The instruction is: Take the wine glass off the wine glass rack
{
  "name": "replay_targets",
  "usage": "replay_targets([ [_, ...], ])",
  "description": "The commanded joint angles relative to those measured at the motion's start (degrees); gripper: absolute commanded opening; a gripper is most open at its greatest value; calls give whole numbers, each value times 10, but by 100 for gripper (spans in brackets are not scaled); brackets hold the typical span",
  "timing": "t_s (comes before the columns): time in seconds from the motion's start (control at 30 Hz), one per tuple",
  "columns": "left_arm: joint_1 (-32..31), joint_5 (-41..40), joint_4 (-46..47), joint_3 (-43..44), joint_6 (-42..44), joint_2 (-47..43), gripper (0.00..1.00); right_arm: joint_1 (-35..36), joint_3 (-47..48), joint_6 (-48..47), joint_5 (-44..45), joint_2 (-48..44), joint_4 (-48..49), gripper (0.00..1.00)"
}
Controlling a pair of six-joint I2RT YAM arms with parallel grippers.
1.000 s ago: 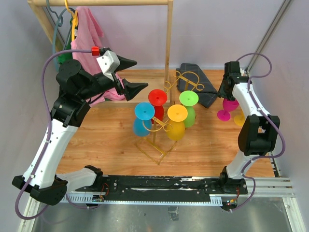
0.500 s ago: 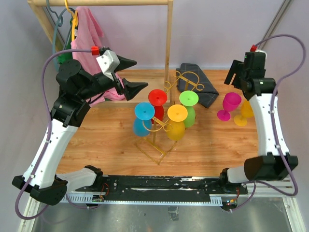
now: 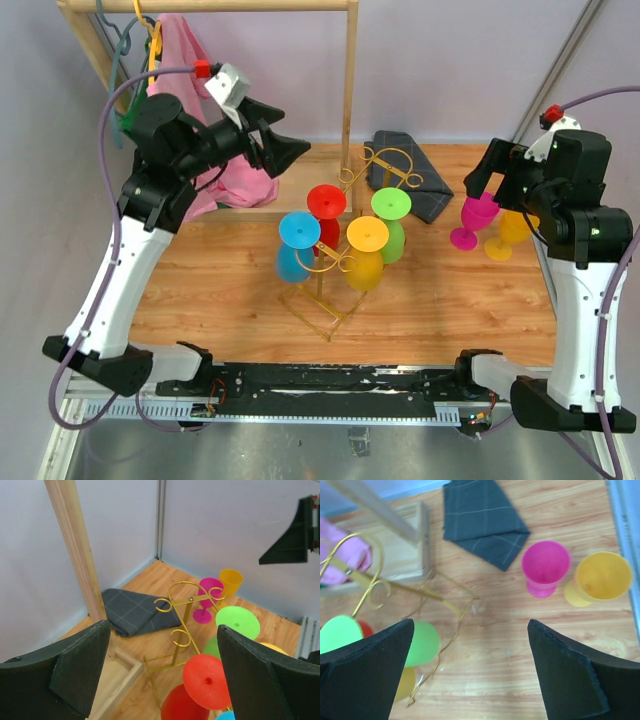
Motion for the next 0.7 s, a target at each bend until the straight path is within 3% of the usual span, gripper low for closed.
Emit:
replay_targets([
  [0.0,36,61,-72,72,-120,65,91,-6,27,-5,-152,-2,-27,99],
  [0.2,94,178,-140,130,-252,149,85,-6,43,-27,-204,-25,-22,99],
  [0.33,119,286,-122,107,-371,181,79,-7,42,-30,-213,-34,-32,99],
  [0.47,121,335,-76,68,-467,177,77,-6,46,-33,-219,-35,-43,98],
  [0.67,121,348,-124,44,-461,178,72,-5,51,-34,-225,-34,-48,98],
])
